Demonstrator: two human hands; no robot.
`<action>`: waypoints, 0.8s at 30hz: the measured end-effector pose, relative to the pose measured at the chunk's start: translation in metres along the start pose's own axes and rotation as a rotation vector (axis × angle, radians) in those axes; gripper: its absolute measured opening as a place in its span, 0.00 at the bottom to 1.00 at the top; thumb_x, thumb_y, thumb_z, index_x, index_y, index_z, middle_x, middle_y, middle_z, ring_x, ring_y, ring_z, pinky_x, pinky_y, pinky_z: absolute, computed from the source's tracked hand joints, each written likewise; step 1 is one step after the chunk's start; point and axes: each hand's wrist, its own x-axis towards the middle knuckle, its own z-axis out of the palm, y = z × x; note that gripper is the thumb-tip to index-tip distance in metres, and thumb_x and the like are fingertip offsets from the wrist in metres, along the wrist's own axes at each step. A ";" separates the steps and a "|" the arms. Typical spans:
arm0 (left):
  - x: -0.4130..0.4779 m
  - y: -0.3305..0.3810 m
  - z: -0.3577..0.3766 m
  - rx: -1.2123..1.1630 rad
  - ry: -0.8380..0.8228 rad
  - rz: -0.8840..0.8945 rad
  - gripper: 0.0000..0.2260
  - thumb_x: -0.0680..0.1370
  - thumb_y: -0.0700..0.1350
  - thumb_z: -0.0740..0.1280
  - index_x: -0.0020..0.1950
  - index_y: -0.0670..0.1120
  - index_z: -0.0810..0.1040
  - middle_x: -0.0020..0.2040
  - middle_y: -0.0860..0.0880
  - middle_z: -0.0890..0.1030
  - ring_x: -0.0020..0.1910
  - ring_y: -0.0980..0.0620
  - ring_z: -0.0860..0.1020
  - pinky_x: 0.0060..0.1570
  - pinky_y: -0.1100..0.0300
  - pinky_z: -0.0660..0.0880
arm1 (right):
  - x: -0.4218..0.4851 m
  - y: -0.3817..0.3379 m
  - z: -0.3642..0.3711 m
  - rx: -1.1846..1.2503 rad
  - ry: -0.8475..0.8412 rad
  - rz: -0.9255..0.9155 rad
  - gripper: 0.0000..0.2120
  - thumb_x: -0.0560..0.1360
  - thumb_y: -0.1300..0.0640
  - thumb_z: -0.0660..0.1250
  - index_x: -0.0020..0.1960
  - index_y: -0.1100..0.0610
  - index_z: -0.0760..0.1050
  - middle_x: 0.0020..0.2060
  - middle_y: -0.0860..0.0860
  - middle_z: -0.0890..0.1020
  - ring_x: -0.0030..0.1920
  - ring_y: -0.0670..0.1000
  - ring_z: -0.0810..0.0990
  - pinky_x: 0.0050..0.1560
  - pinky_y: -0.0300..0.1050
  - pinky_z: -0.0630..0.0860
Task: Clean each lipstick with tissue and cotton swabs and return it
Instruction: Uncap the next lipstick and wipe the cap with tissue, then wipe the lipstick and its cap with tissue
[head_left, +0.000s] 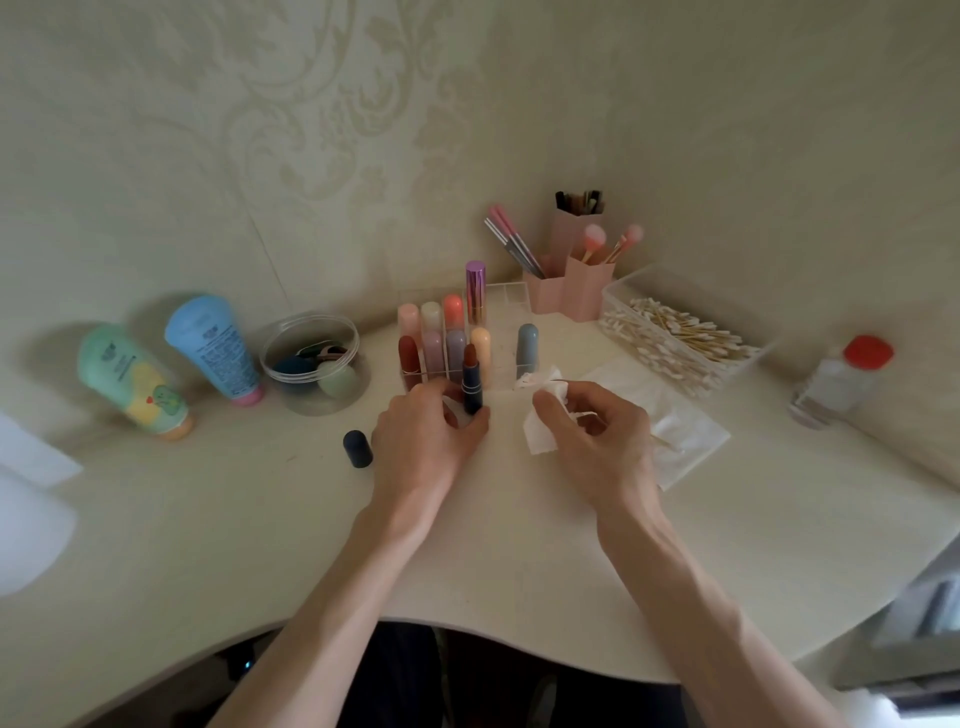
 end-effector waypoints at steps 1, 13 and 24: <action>0.000 0.000 0.000 0.003 0.003 0.001 0.11 0.75 0.59 0.70 0.47 0.53 0.82 0.34 0.54 0.80 0.40 0.45 0.81 0.43 0.50 0.79 | 0.000 0.000 0.000 -0.004 0.000 -0.003 0.07 0.78 0.53 0.74 0.41 0.48 0.85 0.32 0.42 0.78 0.32 0.43 0.71 0.31 0.32 0.65; -0.002 0.000 -0.001 0.001 0.003 0.007 0.11 0.75 0.60 0.70 0.47 0.53 0.82 0.33 0.56 0.78 0.40 0.46 0.81 0.43 0.51 0.79 | 0.000 0.002 0.001 -0.025 0.007 -0.023 0.07 0.79 0.53 0.73 0.42 0.49 0.85 0.31 0.41 0.77 0.32 0.42 0.71 0.31 0.32 0.66; -0.011 -0.004 -0.005 -0.090 0.037 0.020 0.15 0.75 0.53 0.75 0.60 0.52 0.82 0.34 0.56 0.77 0.37 0.56 0.78 0.43 0.56 0.72 | 0.002 0.005 0.002 -0.052 0.001 -0.050 0.06 0.78 0.54 0.72 0.43 0.50 0.84 0.31 0.41 0.76 0.31 0.41 0.71 0.32 0.33 0.67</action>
